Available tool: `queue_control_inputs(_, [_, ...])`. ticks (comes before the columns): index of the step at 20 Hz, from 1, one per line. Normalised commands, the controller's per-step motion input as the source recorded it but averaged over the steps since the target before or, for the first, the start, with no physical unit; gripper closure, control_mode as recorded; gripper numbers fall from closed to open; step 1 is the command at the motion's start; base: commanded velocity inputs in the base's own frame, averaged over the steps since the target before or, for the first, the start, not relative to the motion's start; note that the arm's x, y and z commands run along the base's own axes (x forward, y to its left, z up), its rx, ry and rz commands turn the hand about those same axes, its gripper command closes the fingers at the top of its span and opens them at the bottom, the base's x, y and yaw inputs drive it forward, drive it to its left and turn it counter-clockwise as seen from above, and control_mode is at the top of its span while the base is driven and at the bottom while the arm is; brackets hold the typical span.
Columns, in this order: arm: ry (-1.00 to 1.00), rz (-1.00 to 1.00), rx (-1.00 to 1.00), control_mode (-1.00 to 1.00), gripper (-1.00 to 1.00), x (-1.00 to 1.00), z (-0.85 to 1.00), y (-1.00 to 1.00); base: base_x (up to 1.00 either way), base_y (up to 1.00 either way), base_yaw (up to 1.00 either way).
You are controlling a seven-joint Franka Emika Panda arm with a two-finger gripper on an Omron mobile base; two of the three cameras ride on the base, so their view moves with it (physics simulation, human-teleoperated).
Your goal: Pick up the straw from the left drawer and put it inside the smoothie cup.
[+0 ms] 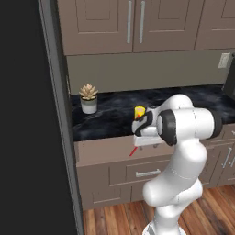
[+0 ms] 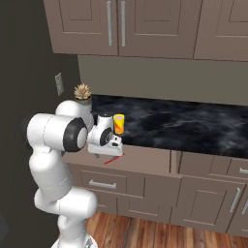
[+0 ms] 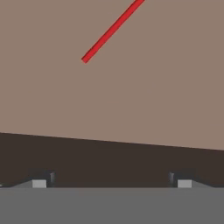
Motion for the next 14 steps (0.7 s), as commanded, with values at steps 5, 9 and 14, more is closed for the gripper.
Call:
queue_control_inputs(5, [0.01, 0.0, 0.0, -1.0, -1.0, 0.28, -0.35, 0.0, 0.0, 0.0, 0.0])
queue_control_inputs(9, [0.01, 0.0, 0.0, -1.0, -1.0, 0.31, -0.37, 0.0, 0.0, 0.0, 0.0])
queue_control_inputs(14, [0.03, 0.0, 0.0, -1.0, -1.0, 0.33, -0.43, 0.0, 0.0, 0.0, 0.0])
